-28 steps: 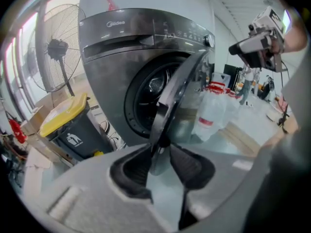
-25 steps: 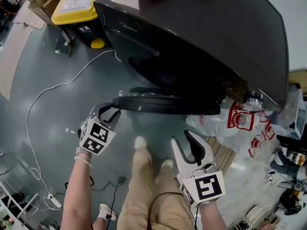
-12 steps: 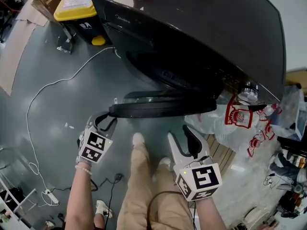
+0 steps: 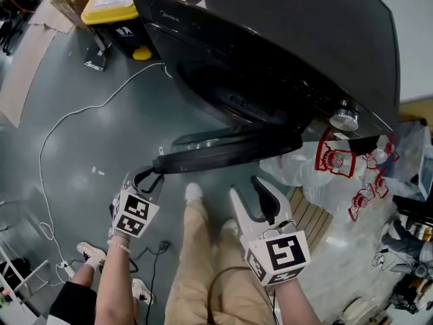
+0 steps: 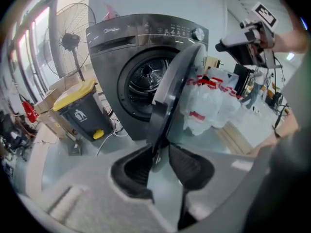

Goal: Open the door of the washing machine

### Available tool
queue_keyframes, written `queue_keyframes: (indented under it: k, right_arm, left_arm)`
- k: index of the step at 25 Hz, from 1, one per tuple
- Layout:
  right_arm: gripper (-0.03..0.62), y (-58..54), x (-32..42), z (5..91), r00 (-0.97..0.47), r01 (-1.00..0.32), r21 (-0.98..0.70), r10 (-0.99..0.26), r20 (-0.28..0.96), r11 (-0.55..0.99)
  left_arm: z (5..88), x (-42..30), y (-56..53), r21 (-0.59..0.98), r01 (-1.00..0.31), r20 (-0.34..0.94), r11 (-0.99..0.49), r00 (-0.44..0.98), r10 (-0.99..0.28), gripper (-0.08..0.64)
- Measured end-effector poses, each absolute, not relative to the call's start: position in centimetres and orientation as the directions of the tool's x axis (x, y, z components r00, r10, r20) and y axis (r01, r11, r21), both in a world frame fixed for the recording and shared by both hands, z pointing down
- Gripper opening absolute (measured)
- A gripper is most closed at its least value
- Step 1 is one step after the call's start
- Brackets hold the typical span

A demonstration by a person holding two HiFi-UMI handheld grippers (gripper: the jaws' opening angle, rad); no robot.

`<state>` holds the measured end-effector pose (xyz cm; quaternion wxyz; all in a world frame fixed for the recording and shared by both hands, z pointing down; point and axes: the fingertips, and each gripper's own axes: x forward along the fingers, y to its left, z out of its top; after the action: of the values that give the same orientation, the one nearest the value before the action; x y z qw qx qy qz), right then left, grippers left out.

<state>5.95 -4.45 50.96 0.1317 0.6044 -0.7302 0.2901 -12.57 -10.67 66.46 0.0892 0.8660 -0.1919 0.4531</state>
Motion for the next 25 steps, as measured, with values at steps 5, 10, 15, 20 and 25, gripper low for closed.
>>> queue_keyframes:
  k: [5,10,15,20,25]
  right_arm:
    - [0.174,-2.4,6.2,50.3,-0.258,-0.958,-0.246,-0.811,0.525,0.146]
    - [0.172,-0.1,6.5,49.8,-0.267,-0.959,-0.230,-0.812,0.519,0.168]
    - [0.170,2.0,6.7,50.3,-0.260,-0.961,-0.225,-0.806,0.532,0.161]
    - [0.172,3.9,6.4,50.7,-0.244,-0.965,-0.222,-0.802,0.545,0.143]
    - [0.196,4.7,5.6,50.7,-0.220,-0.966,-0.234,-0.811,0.542,0.105]
  left_arm:
    - [66.7,-12.7,-7.4,-0.011,-0.419,0.828,-0.908,0.505,-0.243,0.095]
    - [66.9,-12.5,-3.9,0.008,-0.409,0.839,-0.912,0.499,-0.217,0.092]
    - [67.2,-12.0,-0.5,0.031,-0.391,0.839,-0.920,0.511,-0.189,0.083]
    - [67.3,-11.4,3.2,0.055,-0.369,0.837,-0.928,0.524,-0.159,0.075]
    - [67.4,-10.6,6.6,0.092,-0.325,0.832,-0.941,0.545,-0.107,0.072]
